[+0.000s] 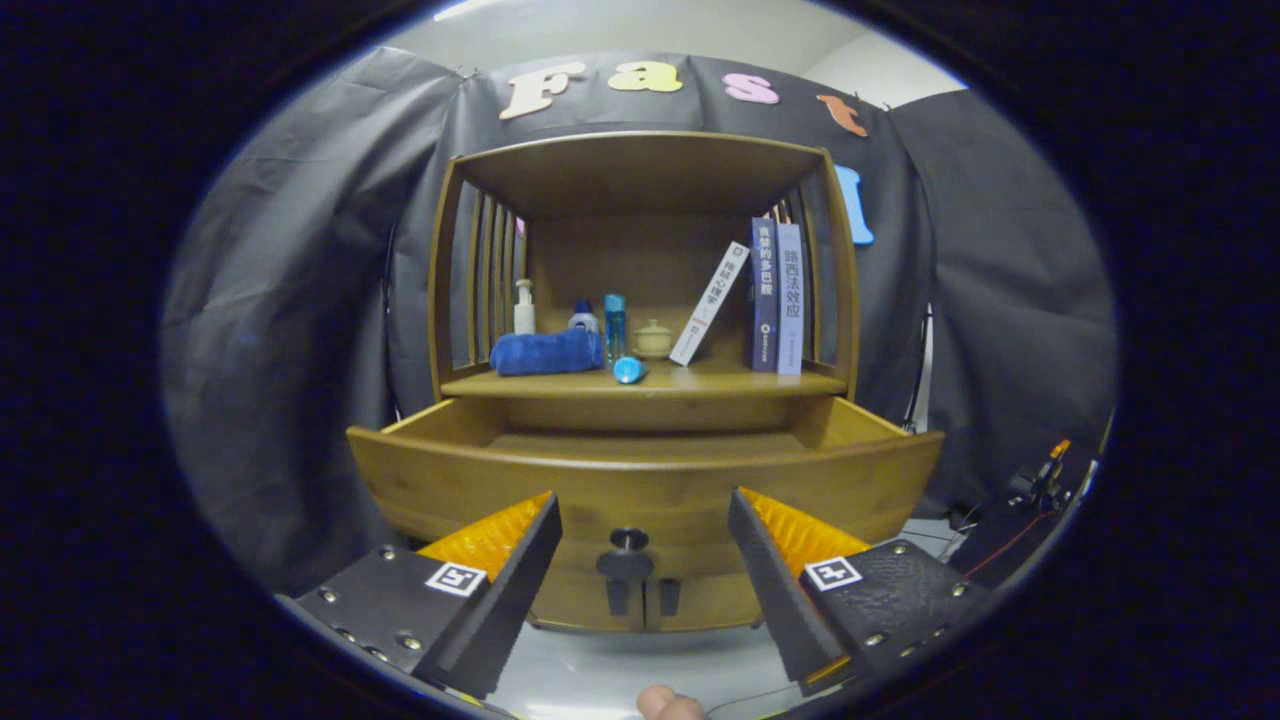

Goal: Pull open the drawer, take out the items inside it, and place them on the countertop above the cabinet.

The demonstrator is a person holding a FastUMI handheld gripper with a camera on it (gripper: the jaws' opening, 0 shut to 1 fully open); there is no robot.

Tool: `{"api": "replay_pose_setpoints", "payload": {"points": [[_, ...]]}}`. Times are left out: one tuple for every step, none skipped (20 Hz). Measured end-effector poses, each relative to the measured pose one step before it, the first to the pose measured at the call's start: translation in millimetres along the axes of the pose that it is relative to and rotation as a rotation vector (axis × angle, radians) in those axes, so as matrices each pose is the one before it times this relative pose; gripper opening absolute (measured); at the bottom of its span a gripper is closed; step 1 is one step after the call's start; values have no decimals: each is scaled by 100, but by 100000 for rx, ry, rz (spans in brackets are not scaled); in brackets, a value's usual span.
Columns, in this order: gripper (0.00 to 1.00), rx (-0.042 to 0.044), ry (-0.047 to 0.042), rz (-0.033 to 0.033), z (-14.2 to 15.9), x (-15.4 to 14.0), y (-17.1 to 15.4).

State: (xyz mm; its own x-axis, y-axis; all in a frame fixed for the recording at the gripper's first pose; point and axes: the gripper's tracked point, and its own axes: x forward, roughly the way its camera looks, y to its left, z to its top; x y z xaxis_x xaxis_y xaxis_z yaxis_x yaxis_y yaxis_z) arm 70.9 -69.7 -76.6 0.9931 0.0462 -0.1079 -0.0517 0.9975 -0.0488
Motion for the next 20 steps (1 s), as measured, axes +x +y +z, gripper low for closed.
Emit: {"api": "replay_pose_setpoints", "payload": {"points": [[100, 1757, 850, -121, -882, -159, -199], [100, 2290, 695, 251, -699, 23, -240], [100, 1609, 434, 509, -487, 32, -101], [100, 1078, -804, -190, -284, -4, -354], [100, 748, -1474, -164, -143, 27, -298], [100, 318, -1539, -33, -228, -25, -202], [100, 530, -1004, -401, -270, -6, -305], [100, 1355, -57, 65, -372, 113, 0], [100, 2106, 511, 1172, -233, 24, 342], [98, 1477, -29, 1285, 70, -77, 375], [98, 651, -695, 482, 286, -56, 183], [98, 504, -1706, 533, 366, 133, 107], [98, 350, -1169, -130, 287, 184, 137], [98, 386, -540, 397, 32, 238, 69], [98, 346, 130, 556, -93, 320, 247], [98, 258, 322, 205, -146, 155, 112], [98, -78, -320, 447, 151, 295, 146], [98, -497, -314, 0, 45, 294, 149], [98, -59, 163, -443, -22, 266, -31], [98, 452, -122, 307, -166, 163, 111]]}}
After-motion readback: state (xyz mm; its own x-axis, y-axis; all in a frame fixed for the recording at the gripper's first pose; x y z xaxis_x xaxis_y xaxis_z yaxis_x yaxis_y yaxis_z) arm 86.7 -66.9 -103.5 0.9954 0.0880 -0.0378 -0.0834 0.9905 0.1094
